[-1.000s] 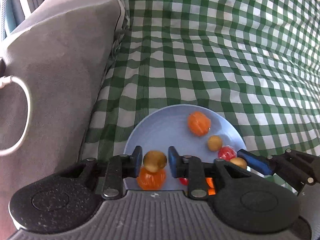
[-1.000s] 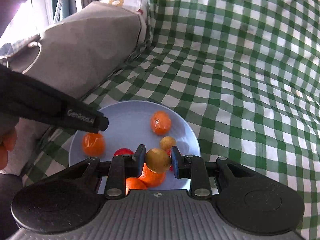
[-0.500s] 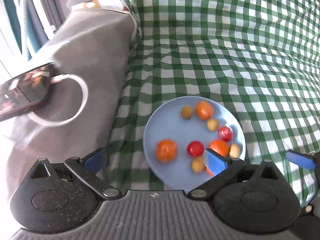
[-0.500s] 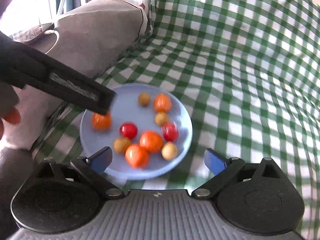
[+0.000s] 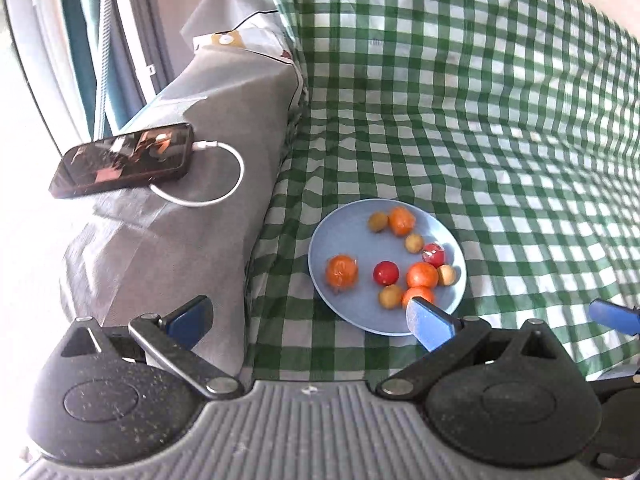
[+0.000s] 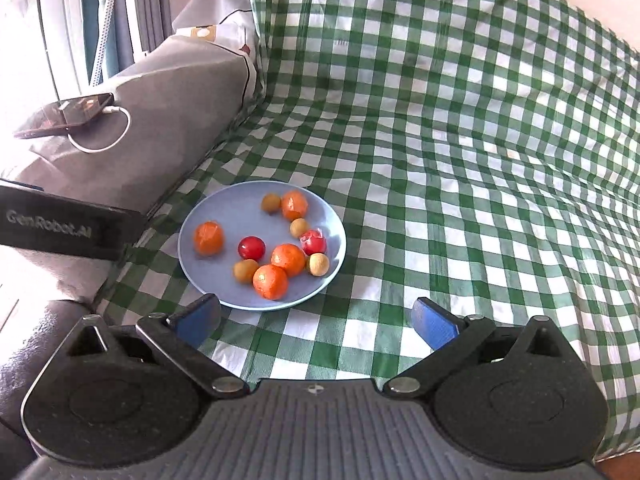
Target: Organize fruits
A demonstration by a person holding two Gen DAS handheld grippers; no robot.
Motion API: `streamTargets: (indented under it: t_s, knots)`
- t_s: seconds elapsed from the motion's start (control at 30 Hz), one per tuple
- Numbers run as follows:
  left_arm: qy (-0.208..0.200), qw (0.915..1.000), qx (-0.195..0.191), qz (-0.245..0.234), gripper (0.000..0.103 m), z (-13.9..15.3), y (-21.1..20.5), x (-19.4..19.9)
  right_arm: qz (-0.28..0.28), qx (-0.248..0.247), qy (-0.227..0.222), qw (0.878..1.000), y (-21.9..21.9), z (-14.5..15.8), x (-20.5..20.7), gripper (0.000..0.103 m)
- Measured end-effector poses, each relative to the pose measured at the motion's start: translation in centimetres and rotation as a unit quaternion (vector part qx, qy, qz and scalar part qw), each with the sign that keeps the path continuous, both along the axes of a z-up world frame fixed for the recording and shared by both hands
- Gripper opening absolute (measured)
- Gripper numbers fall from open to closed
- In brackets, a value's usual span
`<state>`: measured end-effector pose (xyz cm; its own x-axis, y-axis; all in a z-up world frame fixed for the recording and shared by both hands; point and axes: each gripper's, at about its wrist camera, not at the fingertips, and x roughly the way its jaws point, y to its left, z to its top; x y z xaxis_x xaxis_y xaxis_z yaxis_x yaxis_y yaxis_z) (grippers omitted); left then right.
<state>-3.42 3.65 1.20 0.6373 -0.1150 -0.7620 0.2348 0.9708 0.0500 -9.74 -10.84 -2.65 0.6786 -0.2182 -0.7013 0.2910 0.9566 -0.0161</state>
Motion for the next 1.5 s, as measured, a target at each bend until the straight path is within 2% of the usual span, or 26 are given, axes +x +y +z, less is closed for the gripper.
streamTargets:
  t_s: [0.13, 0.27, 0.4, 0.53, 0.73, 0.87, 1.0, 1.5]
  knots:
    - [0.019, 0.9997, -0.015, -0.001, 0.103, 0.2, 0.5, -0.9, -0.011, 0.011, -0.022, 1.000, 0.3, 0.9, -1.0, 0.102]
    - [0.004, 0.9999, 0.011, 0.006, 0.103, 0.0, 0.5, -2.1, -0.009, 0.014, -0.024, 1.000, 0.6, 1.0, -1.9, 0.102]
    - [0.015, 0.9994, 0.032, -0.004, 0.103, -1.0, 0.4, -2.5, -0.009, 0.018, -0.018, 1.000, 0.4, 0.8, -1.6, 0.102]
    - [0.023, 0.9995, 0.019, -0.008, 0.103, -1.3, 0.7, -2.1, -0.012, 0.012, -0.007, 1.000, 0.6, 0.4, -1.4, 0.102]
    - [0.018, 0.9997, 0.014, 0.010, 0.103, -1.5, 1.0, -1.8, -0.019, 0.010, -0.003, 1.000, 0.4, 0.1, -1.6, 0.102]
    - [0.032, 0.9994, 0.002, 0.015, 0.103, -1.6, 1.1, -1.6, -0.026, 0.008, 0.001, 1.000, 0.3, -0.1, -1.5, 0.102]
    - [0.014, 0.9997, 0.016, 0.013, 0.103, -1.5, 0.9, -1.9, -0.026, 0.004, 0.001, 1.000, 0.3, -0.1, -1.4, 0.102]
    - [0.026, 0.9993, 0.027, 0.006, 0.103, -2.0, 0.8, -1.7, -0.022, 0.005, -0.001, 1.000, 0.4, 0.1, -1.0, 0.102]
